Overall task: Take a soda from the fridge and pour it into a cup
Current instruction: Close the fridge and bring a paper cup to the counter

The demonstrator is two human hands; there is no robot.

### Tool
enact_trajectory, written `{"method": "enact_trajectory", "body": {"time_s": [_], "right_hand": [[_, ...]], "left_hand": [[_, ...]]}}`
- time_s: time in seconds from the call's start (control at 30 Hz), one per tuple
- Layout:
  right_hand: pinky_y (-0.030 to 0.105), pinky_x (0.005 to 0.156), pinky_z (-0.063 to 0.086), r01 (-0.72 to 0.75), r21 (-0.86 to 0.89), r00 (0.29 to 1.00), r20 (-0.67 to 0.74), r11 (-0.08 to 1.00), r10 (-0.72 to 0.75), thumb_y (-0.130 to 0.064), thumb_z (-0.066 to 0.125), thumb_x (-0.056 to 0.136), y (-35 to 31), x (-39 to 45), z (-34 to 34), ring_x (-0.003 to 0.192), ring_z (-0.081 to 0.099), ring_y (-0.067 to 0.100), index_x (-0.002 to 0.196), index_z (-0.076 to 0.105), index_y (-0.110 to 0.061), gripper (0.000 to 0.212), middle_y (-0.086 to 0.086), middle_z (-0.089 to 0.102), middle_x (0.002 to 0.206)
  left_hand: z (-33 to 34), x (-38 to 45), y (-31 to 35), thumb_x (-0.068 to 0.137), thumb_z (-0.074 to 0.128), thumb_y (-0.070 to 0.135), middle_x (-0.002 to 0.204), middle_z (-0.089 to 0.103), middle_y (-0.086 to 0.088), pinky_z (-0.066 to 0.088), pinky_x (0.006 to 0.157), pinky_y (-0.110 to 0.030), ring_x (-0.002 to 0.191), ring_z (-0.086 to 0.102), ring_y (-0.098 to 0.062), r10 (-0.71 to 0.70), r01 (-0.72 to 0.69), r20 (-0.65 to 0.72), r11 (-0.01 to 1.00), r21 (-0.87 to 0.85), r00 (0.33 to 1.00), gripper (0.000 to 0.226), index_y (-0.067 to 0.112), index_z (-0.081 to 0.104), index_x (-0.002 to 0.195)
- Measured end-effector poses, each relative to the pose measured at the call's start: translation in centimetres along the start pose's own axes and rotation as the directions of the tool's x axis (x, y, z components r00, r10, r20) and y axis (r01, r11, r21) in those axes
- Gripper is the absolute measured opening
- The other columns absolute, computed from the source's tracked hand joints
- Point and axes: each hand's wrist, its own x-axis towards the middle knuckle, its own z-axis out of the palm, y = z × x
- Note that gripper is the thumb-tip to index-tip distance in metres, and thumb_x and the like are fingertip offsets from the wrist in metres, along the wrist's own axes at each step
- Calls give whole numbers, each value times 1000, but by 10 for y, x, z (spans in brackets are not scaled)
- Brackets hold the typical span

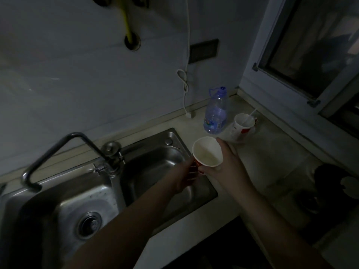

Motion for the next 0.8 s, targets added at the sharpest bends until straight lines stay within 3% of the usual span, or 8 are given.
{"method": "enact_trajectory", "body": {"time_s": [0.1, 0.27, 0.43, 0.53, 0.63, 0.7, 0.8], "right_hand": [[21, 90, 34, 60, 9, 998, 35, 998, -60, -35, 86, 64, -27, -8, 11, 128, 38, 11, 147, 28, -24, 102, -5, 31, 147], [20, 91, 33, 175, 31, 971, 157, 984, -178, -26, 85, 67, -74, -26, 37, 120, 32, 0, 148, 26, -27, 100, -6, 31, 145], [33, 100, 41, 286, -43, 940, 205, 957, -272, -43, 84, 64, -117, -50, 81, 131, 38, 18, 145, 31, -27, 99, -5, 31, 148], [23, 92, 32, 303, -61, 925, 260, 951, -278, -41, 84, 66, -147, -76, 109, 128, 37, 15, 144, 35, -26, 94, -6, 35, 147], [27, 93, 33, 302, 9, 898, 332, 953, -287, -38, 84, 67, -175, -107, 140, 130, 38, 17, 145, 33, -29, 93, -9, 31, 149], [26, 91, 31, 322, 20, 875, 374, 946, -306, -36, 83, 69, -194, -129, 160, 130, 38, 17, 144, 34, -28, 90, -11, 29, 149], [31, 95, 39, 360, 66, 844, 402, 930, -355, -36, 85, 66, -222, -164, 191, 128, 39, 17, 141, 37, -30, 89, -12, 30, 146]], "left_hand": [[-23, -27, 6, 92, 58, 48, 104, 71, -11, 50, 97, -41, 100, 65, -25, 48, -50, -50, 998, -29, 998, 45, 8, 66, 110], [-82, -68, 0, 87, 59, 57, 103, 72, -12, 54, 73, -32, 95, 68, -24, 88, -93, -115, 995, -44, 990, 58, 5, 67, 112], [-140, -121, -24, 91, 55, 56, 96, 71, -10, 53, 68, -27, 84, 67, -19, 60, -74, -174, 994, -75, 983, 57, 4, 66, 112], [-177, -154, -48, 91, 56, 53, 99, 71, -10, 53, 73, -30, 89, 66, -21, 51, -74, -216, 992, -102, 975, 54, 5, 65, 113], [-214, -194, -71, 92, 54, 52, 96, 73, -8, 56, 71, -31, 91, 68, -22, 38, -75, -238, 986, -148, 971, 49, 7, 65, 110], [-239, -221, -86, 93, 54, 50, 94, 73, -8, 58, 79, -36, 94, 68, -23, 39, -86, -254, 981, -174, 966, 47, 8, 66, 109], [-273, -263, -114, 93, 56, 47, 89, 72, -9, 58, 80, -39, 91, 68, -24, 37, -116, -334, 968, -222, 942, 41, 8, 66, 99]]}}
